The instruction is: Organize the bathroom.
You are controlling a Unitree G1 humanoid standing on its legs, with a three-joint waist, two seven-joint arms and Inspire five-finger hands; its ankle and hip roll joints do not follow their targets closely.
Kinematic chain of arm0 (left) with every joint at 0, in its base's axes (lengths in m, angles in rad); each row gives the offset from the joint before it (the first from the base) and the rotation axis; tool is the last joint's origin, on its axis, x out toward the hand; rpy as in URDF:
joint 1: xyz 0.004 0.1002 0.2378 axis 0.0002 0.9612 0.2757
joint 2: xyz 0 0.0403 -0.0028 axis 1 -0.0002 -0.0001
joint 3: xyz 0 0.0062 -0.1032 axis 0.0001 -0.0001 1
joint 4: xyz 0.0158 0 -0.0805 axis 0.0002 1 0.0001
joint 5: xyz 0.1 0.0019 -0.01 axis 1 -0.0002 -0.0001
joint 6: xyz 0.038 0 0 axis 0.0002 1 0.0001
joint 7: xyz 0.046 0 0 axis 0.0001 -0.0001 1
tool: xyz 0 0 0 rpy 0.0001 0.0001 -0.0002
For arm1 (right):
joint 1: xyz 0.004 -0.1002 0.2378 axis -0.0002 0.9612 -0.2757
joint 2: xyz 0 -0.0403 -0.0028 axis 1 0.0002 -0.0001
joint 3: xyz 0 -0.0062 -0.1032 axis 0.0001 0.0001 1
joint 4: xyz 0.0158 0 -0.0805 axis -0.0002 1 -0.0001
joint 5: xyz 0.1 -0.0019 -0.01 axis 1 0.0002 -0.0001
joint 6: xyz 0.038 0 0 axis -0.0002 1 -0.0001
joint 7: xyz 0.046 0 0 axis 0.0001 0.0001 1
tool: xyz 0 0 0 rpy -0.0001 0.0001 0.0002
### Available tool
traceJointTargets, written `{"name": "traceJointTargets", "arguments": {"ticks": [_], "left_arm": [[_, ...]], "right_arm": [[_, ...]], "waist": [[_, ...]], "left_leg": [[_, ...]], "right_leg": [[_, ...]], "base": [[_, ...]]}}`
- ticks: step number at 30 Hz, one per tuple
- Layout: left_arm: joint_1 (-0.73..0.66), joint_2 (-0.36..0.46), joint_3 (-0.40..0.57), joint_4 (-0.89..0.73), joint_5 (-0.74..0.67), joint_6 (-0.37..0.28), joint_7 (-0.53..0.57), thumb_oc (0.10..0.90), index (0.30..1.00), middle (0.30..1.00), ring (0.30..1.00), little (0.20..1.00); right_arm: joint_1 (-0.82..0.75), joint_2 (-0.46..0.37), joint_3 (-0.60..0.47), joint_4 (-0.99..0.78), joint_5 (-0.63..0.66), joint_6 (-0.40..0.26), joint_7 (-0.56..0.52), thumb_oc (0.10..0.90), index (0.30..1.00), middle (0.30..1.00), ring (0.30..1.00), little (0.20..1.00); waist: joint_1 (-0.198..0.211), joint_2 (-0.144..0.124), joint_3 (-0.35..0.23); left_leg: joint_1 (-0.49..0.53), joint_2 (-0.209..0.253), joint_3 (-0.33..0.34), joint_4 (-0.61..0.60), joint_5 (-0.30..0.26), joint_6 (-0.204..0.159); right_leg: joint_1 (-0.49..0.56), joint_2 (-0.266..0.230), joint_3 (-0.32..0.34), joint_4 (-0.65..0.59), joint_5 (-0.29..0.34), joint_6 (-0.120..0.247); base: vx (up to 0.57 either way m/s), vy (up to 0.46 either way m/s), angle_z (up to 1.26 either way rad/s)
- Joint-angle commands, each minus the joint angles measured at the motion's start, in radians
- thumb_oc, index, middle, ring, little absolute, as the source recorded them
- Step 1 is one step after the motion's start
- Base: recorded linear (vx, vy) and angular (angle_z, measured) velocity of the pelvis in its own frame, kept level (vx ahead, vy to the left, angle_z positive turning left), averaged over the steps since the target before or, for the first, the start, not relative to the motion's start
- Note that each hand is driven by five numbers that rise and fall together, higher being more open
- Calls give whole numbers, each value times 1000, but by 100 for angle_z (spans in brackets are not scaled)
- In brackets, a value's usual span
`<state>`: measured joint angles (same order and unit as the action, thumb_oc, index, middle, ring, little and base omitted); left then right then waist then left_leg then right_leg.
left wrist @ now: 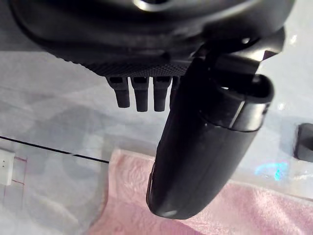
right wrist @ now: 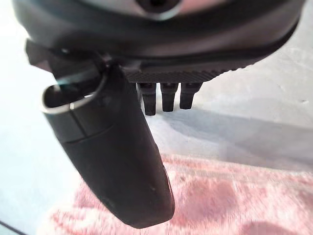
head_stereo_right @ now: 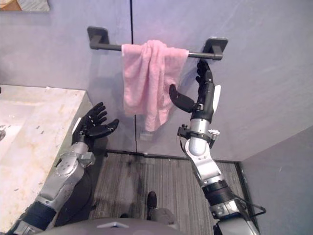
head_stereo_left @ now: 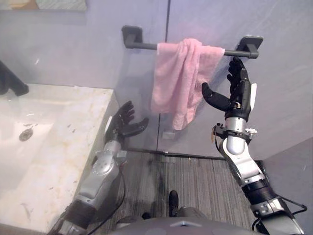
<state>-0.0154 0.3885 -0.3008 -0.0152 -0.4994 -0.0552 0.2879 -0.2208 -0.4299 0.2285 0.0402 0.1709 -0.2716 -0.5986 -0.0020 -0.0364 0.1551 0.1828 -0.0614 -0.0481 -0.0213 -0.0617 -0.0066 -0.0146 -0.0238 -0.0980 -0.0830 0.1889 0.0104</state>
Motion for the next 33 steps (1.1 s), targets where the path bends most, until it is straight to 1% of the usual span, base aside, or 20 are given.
{"name": "traceJointTargets", "arguments": {"ticks": [1, 2, 3, 5, 7, 8, 9, 11, 12, 13, 14, 15, 17, 18, 25, 26, 28, 31, 32, 33], "left_arm": [[-52, 31, -6, -129, 33, -88, -8, 800, 900, 900, 900, 900], [-45, 29, 0, -132, 34, -90, -12, 800, 900, 900, 900, 900], [-44, 29, 0, -133, 34, -90, -12, 800, 900, 900, 900, 900], [-40, 26, 4, -130, 38, -97, -20, 800, 900, 900, 900, 900], [-43, 22, 10, -126, 31, -94, -37, 800, 900, 900, 900, 900], [-44, 20, 9, -121, 32, -96, -42, 800, 900, 900, 900, 900], [-46, 17, 8, -109, 34, -104, -57, 800, 900, 900, 900, 900], [-46, 14, 8, -97, 29, -112, -67, 800, 900, 900, 900, 900], [-46, 15, 7, -97, 29, -114, -72, 800, 900, 900, 900, 900], [-45, 15, 2, -96, 31, -117, -77, 800, 900, 900, 900, 900], [-46, 17, 3, -97, 30, -112, -78, 800, 900, 900, 900, 900], [-58, 18, -1, -86, 26, -114, -81, 800, 900, 900, 900, 900], [-63, 20, -4, -81, 31, -116, -81, 800, 900, 900, 900, 900], [-66, 21, -8, -76, 35, -105, -80, 800, 900, 900, 900, 900], [-94, 39, -1, -68, 115, -102, -44, 800, 900, 900, 900, 900], [-131, 44, 9, -60, 130, -94, -12, 800, 900, 900, 900, 900], [-166, 48, 18, -45, 150, -87, 4, 800, 900, 900, 900, 900], [-221, 48, 45, -25, 159, -73, 35, 800, 900, 900, 900, 900], [-236, 46, 50, -16, 192, -78, 55, 800, 900, 900, 900, 900], [-238, 46, 51, -15, 197, -81, 58, 800, 900, 900, 900, 900]], "right_arm": [[-111, -48, -68, -75, 19, -70, 10, 800, 900, 900, 900, 900], [-109, -51, -75, -77, 51, -65, 45, 800, 900, 900, 900, 900], [-108, -52, -77, -78, 59, -65, 50, 800, 900, 900, 900, 900], [-110, -51, -74, -83, 79, -65, 88, 800, 900, 900, 900, 900], [-108, -55, -73, -89, 99, -55, 121, 800, 900, 900, 900, 900], [-110, -52, -69, -85, 112, -55, 134, 800, 900, 900, 900, 900], [-120, -48, -61, -70, 132, -49, 178, 800, 900, 900, 900, 900], [-135, -46, -49, -50, 139, -51, 212, 800, 900, 900, 900, 900], [-135, -50, -44, -55, 160, -42, 228, 800, 900, 900, 900, 900], [-121, -57, -43, -61, 169, -37, 240, 800, 900, 900, 900, 900], [-120, -63, -44, -61, 180, -32, 252, 800, 900, 900, 900, 900], [-123, -77, -40, -55, 219, -22, 297, 800, 900, 900, 900, 900], [-128, -86, -35, -47, 228, -21, 304, 800, 900, 900, 900, 900], [-147, -86, -38, -17, 236, -20, 318, 800, 900, 900, 900, 900], [-165, -81, -42, 3, 231, -24, 286, 800, 900, 900, 900, 900], [-161, -70, -38, 1, 211, -32, 268, 758, 836, 836, 836, 836], [-155, -64, -33, 2, 200, -37, 266, 756, 834, 834, 834, 834], [-139, -58, -28, 2, 194, -32, 293, 670, 705, 705, 705, 705], [-136, -54, -26, 3, 201, -28, 306, 756, 834, 834, 834, 834], [-135, -54, -25, 4, 201, -27, 307, 800, 900, 900, 900, 900]], "waist": [[21, -27, -67], [25, -25, -64], [25, -26, -63], [29, -33, -53], [34, -40, -46], [36, -39, -44], [44, -37, -40], [50, -33, -38], [53, -29, -37], [56, -24, -34], [54, -27, -36], [51, -30, -44], [51, -29, -51], [48, -24, -64], [34, -12, -92], [25, -8, -97], [18, -4, -101], [0, 3, -111], [-6, 5, -114], [-6, 5, -114]], "left_leg": [[-102, 9, 38, 137, 35, -4], [-121, 12, 29, 202, 48, -13], [-127, 12, 28, 215, 49, -14], [-169, 11, 32, 312, 72, -19], [-211, 11, 37, 357, 58, -16], [-216, 13, 40, 335, 50, -14], [-219, 16, 52, 260, 40, -13], [-207, 22, 76, 134, 49, -15], [-216, 28, 93, 87, 66, -18], [-236, 39, 112, 65, 104, -27], [-231, 42, 118, 58, 99, -25], [-207, 40, 106, 23, 92, -24], [-188, 38, 95, 1, 94, -23], [-154, 42, 94, -43, 99, -23], [-118, 40, 100, -66, 88, -16], [-110, 37, 106, -66, 81, -12], [-103, 35, 111, -66, 75, -8], [-92, 33, 125, -66, 66, -2], [-88, 32, 130, -66, 62, 0], [-87, 32, 131, -66, 62, 1]], "right_leg": [[38, -9, -13, -4, -79, 65], [49, 0, -13, -2, -93, 55], [50, 1, -14, -1, -94, 53], [56, -1, -14, 4, -101, 39], [65, -4, -18, 8, -107, 35], [70, -3, -19, 9, -111, 37], [84, -1, -23, 8, -121, 42], [103, 1, -27, 2, -130, 49], [111, 4, -32, -1, -135, 51], [122, 9, -40, 0, -145, 51], [123, 4, -46, -1, -146, 52], [119, -2, -62, -1, -143, 59], [115, -3, -69, -2, -141, 60], [114, 1, -80, -4, -145, 61], [106, 7, -74, -4, -149, 62], [107, 8, -65, -4, -149, 61], [109, 8, -61, -4, -150, 62], [109, 8, -49, -4, -149, 66], [110, 9, -45, -4, -150, 67], [111, 9, -44, -4, -150, 67]], "base": [[124, -164, 10], [95, -122, 8], [91, -126, 9], [33, -101, 7], [37, -81, 6], [76, -38, 15], [96, 7, 19], [100, 25, 24], [81, 23, 6], [68, 15, -2], [78, 22, -19], [48, 19, 6], [74, 35, 33], [109, 41, 27], [69, 37, -1], [75, 48, 0], [78, 54, -5], [83, 63, -14], [72, 46, -17], [89, 46, -17]]}}
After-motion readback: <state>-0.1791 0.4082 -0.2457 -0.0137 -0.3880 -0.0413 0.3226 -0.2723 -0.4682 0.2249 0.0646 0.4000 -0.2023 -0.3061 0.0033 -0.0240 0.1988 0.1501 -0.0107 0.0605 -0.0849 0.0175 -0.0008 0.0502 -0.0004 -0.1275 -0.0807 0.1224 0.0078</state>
